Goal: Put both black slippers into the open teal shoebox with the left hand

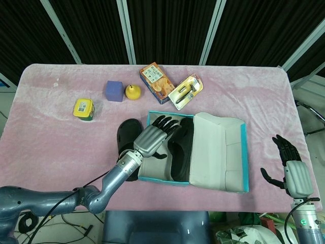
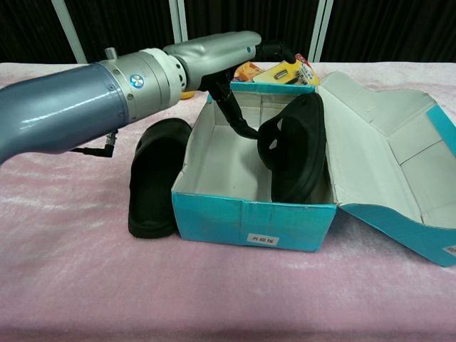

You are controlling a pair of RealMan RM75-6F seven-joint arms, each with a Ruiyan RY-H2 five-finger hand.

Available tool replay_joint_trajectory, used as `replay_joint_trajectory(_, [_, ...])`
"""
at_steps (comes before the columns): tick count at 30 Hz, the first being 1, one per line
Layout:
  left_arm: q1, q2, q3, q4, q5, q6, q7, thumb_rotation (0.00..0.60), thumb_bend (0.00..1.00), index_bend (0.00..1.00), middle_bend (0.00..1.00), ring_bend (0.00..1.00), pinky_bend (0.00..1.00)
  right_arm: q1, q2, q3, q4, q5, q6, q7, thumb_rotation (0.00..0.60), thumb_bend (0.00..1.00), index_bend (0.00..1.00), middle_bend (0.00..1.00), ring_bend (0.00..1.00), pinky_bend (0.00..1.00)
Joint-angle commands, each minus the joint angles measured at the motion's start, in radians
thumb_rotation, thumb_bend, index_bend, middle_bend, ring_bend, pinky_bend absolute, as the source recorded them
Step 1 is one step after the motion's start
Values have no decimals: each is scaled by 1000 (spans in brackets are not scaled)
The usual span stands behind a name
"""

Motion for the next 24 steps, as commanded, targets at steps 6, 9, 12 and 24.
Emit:
replay_joint_trajectory(6, [0, 16, 45, -29, 60, 22, 52, 471, 552, 227, 200, 64, 48, 1, -6, -1, 11, 0, -2, 10, 600, 225, 0, 25, 0, 91])
replay_joint_trajectory(9, [-11, -1, 51, -20, 50, 14, 72, 453, 588, 220, 208, 64, 48, 0, -6, -1, 16, 3, -3, 15, 600, 225, 0, 25, 0, 91])
replay_joint_trajectory(12, [-21, -14, 50, -8, 38, 6, 88, 402, 640, 218, 225, 64, 48, -1, -7, -1, 18, 4, -2, 18, 600, 225, 0, 25, 0, 91])
replay_joint_trajectory(24, [-45, -38, 50, 4, 9, -31, 75, 315, 674, 213, 262, 81, 48, -4, -10, -1, 27, 11, -4, 26, 600, 225, 0, 25, 0, 91])
